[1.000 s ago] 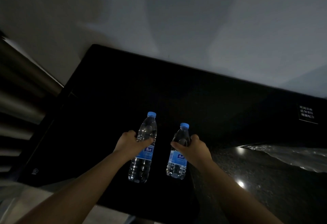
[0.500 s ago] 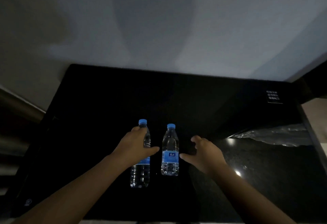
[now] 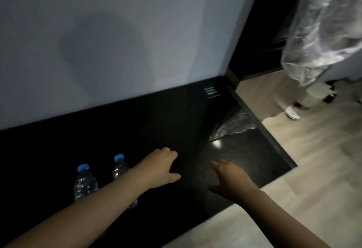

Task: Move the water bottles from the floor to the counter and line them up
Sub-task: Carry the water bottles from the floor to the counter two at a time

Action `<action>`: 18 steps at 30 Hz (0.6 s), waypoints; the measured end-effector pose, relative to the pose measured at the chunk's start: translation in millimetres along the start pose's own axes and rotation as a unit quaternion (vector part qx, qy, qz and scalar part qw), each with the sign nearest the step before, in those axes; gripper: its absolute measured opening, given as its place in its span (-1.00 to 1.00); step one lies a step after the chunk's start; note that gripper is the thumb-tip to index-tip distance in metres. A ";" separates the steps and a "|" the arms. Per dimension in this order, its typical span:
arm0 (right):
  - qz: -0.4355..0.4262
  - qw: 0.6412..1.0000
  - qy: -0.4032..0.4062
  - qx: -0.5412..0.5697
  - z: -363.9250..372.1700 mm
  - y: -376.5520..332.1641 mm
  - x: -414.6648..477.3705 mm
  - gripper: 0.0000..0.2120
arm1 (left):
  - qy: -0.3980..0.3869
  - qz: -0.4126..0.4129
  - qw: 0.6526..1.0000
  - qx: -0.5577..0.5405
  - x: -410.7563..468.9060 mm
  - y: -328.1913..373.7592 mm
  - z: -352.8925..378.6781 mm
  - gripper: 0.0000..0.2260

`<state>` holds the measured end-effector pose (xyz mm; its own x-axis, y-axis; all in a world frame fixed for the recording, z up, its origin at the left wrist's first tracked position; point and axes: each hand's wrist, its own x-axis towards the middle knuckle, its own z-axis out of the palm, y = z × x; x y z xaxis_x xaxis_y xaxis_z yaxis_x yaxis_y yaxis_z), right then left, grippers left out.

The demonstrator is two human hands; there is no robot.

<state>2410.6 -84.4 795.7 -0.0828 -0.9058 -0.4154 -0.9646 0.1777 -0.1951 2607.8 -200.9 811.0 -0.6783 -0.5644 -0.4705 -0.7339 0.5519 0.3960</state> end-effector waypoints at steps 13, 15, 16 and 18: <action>0.190 0.974 0.117 0.023 -34.1 220.3 -172.0 -0.48 | 0.008 0.214 0.970 0.113 94.9 281.3 23.0 -0.51; 0.223 0.967 0.119 0.038 -34.7 249.8 -191.3 -0.48 | 0.006 0.245 0.959 0.140 112.5 320.2 28.5 -0.52; 0.234 0.964 0.122 0.044 -35.1 261.8 -197.8 -0.48 | 0.008 0.259 0.954 0.153 121.5 335.5 30.4 -0.53; 0.261 0.955 0.127 0.058 -35.8 286.6 -208.3 -0.48 | -0.001 0.279 0.946 0.165 141.6 365.6 34.9 -0.55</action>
<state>2142.4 141.4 858.2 -0.6169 -0.7437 -0.2576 -0.7422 0.6586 -0.1239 2244.7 -57.6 861.6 -0.9565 -0.1281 -0.2621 -0.2104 0.9253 0.3155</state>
